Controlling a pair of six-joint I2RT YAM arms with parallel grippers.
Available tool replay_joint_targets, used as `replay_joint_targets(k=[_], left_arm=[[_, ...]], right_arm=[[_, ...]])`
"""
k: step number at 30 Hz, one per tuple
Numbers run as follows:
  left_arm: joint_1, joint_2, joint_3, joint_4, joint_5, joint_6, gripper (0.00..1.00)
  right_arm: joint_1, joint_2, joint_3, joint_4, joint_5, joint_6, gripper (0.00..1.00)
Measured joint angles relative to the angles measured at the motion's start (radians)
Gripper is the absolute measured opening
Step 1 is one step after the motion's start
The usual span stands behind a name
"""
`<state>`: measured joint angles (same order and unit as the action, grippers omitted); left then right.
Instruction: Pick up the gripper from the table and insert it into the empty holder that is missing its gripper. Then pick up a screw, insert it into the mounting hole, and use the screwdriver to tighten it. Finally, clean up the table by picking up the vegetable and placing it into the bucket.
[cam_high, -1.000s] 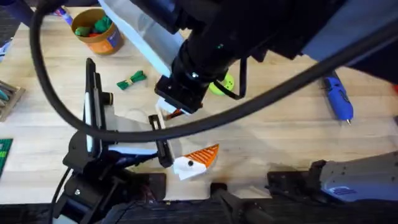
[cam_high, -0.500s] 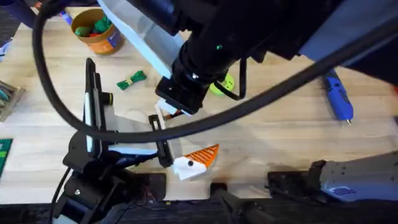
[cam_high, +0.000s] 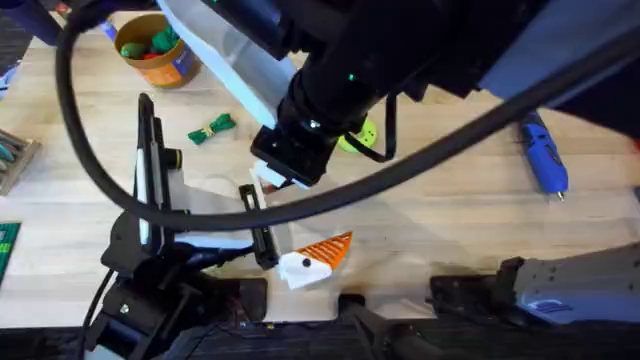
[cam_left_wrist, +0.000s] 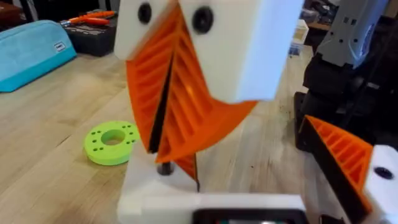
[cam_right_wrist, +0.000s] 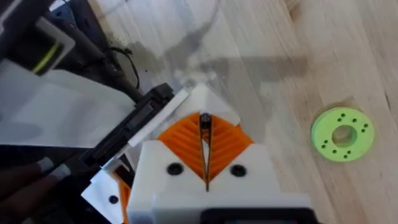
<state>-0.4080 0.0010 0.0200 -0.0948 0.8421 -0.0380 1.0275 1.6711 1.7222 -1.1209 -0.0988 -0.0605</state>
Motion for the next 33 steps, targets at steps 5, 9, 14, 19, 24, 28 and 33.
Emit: replay_joint_targets(k=[5,9,14,19,24,28,33], left_arm=[[0.0,0.0,0.0,0.0,0.0,0.0,0.993],[0.0,0.0,0.0,0.0,0.0,0.0,0.993],[0.0,0.0,0.0,0.0,0.0,0.0,0.993],[0.0,0.0,0.0,0.0,0.0,0.0,0.993],[0.0,0.0,0.0,0.0,0.0,0.0,0.993],[0.0,0.0,0.0,0.0,0.0,0.0,0.993],[0.0,0.0,0.0,0.0,0.0,0.0,0.993]], right_arm=[[0.0,0.0,0.0,-0.002,0.0,0.0,0.008],[0.0,0.0,0.0,-0.002,0.0,0.0,0.008],[0.0,0.0,0.0,-0.009,0.01,0.001,0.008],[0.0,0.0,-0.001,0.011,0.016,0.01,0.008],[0.0,0.0,-0.002,0.031,0.016,0.02,0.008],[0.0,0.0,-0.002,0.028,0.016,0.027,0.008],[0.0,0.0,-0.002,0.024,0.016,0.029,0.008]])
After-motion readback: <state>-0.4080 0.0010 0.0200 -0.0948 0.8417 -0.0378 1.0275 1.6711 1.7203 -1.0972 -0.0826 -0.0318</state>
